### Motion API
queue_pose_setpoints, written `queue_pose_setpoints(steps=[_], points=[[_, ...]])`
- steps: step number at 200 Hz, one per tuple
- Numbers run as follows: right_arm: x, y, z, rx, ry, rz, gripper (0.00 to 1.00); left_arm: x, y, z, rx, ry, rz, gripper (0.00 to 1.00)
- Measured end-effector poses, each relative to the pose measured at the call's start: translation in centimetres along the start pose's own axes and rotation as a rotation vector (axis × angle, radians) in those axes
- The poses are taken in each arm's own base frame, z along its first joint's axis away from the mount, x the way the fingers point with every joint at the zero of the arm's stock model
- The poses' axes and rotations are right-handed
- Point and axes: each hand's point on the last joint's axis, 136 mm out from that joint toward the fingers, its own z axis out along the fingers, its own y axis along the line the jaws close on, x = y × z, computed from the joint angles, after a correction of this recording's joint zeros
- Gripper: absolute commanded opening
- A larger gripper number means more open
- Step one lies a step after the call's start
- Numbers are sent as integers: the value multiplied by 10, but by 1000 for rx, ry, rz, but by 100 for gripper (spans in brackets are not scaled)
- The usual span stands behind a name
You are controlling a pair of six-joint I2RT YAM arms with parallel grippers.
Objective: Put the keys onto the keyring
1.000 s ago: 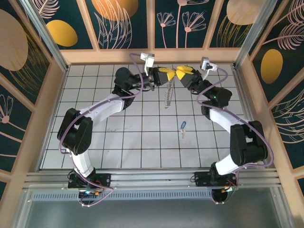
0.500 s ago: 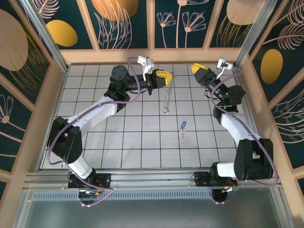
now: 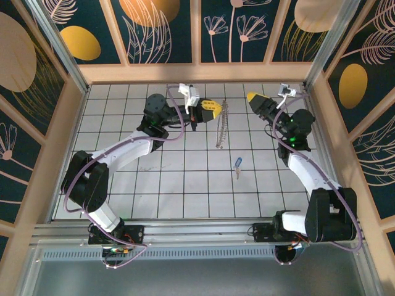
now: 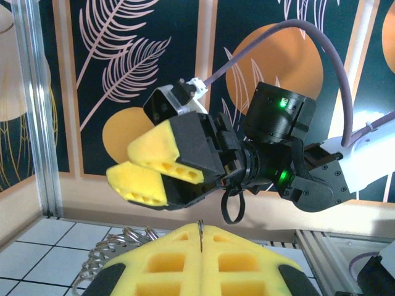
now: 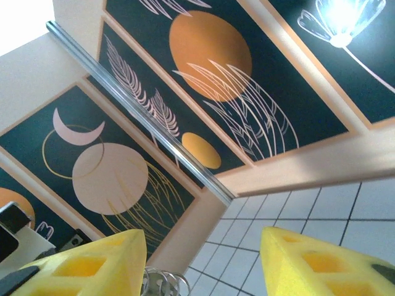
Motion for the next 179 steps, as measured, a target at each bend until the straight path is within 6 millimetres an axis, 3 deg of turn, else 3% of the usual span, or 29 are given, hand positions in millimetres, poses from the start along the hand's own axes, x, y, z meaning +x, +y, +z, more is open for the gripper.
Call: queue_pose_setpoints(steps=[23,68,122,179], points=[[14,-2,-1,-10,42,-6,52,-5,-2,0,7,-20,43,0],[34,16,-1,-105,121,-59,50,-6,-5,-2,17,-38,105,0],[39,49,-7,-262,167,-136,45,-1,-8,-3,33,-27,126,0],[50,68,-13,-358,246,-179,37,0,-16,-4,63,-6,145,0]])
